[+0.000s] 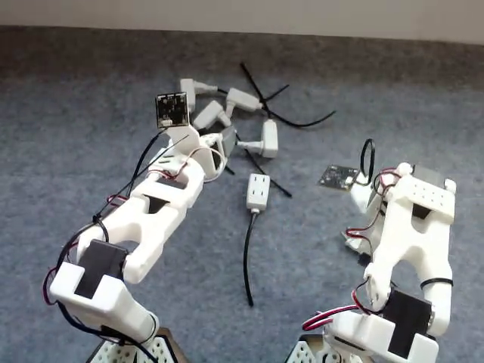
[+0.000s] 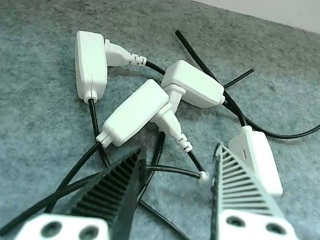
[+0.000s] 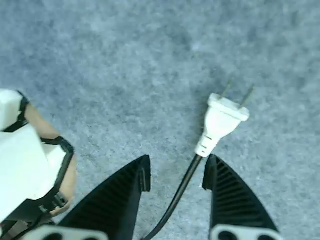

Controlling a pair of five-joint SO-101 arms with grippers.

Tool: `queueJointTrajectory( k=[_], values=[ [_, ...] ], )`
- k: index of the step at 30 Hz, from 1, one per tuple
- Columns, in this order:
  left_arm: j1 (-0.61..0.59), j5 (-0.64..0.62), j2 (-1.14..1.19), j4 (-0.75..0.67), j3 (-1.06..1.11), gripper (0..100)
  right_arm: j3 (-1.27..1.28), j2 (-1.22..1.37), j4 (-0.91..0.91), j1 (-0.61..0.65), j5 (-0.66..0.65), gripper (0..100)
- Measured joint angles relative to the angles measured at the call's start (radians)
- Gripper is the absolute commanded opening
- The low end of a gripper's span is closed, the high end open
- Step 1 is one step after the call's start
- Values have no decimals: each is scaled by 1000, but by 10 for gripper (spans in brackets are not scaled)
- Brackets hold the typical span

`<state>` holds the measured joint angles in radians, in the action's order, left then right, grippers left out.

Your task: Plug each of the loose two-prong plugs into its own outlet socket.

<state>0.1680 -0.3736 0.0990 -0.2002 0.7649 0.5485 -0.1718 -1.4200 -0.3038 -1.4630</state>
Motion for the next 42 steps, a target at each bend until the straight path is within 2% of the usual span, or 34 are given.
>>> queueJointTrajectory(
  k=[8,14,19,35,42],
  values=[
    [0,0,0,0,0,228,118,0,135,43,2,170],
    [0,0,0,0,0,228,170,0,338,81,207,170],
    [0,0,0,0,0,228,252,0,377,115,207,170],
    [0,0,0,0,0,228,258,2,384,109,207,166],
    [0,0,0,0,0,228,253,164,499,83,207,152]
  ],
)
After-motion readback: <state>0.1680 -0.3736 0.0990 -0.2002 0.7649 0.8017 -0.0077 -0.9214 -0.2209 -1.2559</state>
